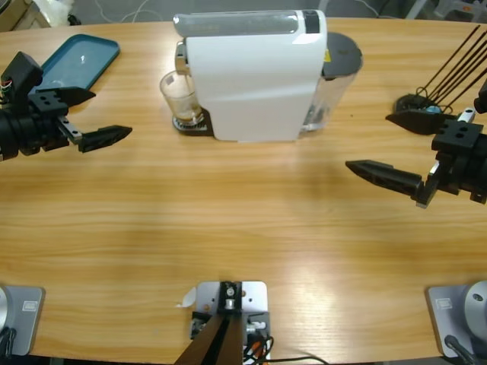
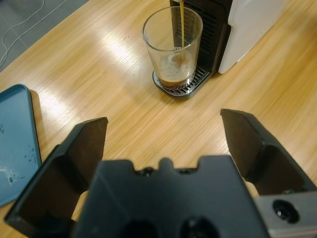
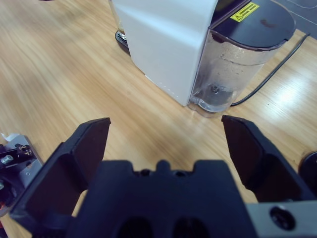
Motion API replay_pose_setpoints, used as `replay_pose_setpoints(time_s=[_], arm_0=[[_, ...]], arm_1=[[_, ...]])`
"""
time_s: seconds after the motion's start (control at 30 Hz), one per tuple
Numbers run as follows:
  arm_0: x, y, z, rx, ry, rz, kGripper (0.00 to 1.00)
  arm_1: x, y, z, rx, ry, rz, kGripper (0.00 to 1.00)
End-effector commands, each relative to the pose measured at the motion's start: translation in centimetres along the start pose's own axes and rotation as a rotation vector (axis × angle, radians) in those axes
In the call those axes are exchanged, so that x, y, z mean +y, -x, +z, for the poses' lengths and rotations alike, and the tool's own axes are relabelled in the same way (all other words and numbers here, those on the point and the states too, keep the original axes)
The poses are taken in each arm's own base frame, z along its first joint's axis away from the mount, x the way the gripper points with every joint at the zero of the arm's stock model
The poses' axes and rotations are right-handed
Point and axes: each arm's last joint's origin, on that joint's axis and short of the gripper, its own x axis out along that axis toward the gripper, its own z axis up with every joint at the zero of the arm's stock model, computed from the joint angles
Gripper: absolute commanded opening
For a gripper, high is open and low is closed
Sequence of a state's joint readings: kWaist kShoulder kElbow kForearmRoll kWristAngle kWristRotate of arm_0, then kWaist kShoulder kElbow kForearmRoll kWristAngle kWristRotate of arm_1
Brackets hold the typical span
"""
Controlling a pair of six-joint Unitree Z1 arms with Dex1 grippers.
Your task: Pour coffee
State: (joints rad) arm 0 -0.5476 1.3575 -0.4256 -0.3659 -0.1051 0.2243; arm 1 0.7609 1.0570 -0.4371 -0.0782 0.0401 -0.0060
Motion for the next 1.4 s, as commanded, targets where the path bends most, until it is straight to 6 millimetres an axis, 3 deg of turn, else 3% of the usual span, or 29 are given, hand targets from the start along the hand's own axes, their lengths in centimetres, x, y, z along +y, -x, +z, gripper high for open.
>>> replay_pose_setpoints(time_s=[0.03, 1.4], arm_0=[[-0.46, -0.81, -1.29, 0.051, -0.012, -0.027, 0.982], [-0.42, -1.34, -1.16, 0.042, -0.014, -0.027, 0.977]], arm_1=[[0.11, -0.56, -1.24, 0.051, 0.002, -0.002, 1.0], [0.07, -1.28, -1.15, 0.073, 0.003, -0.005, 1.0]])
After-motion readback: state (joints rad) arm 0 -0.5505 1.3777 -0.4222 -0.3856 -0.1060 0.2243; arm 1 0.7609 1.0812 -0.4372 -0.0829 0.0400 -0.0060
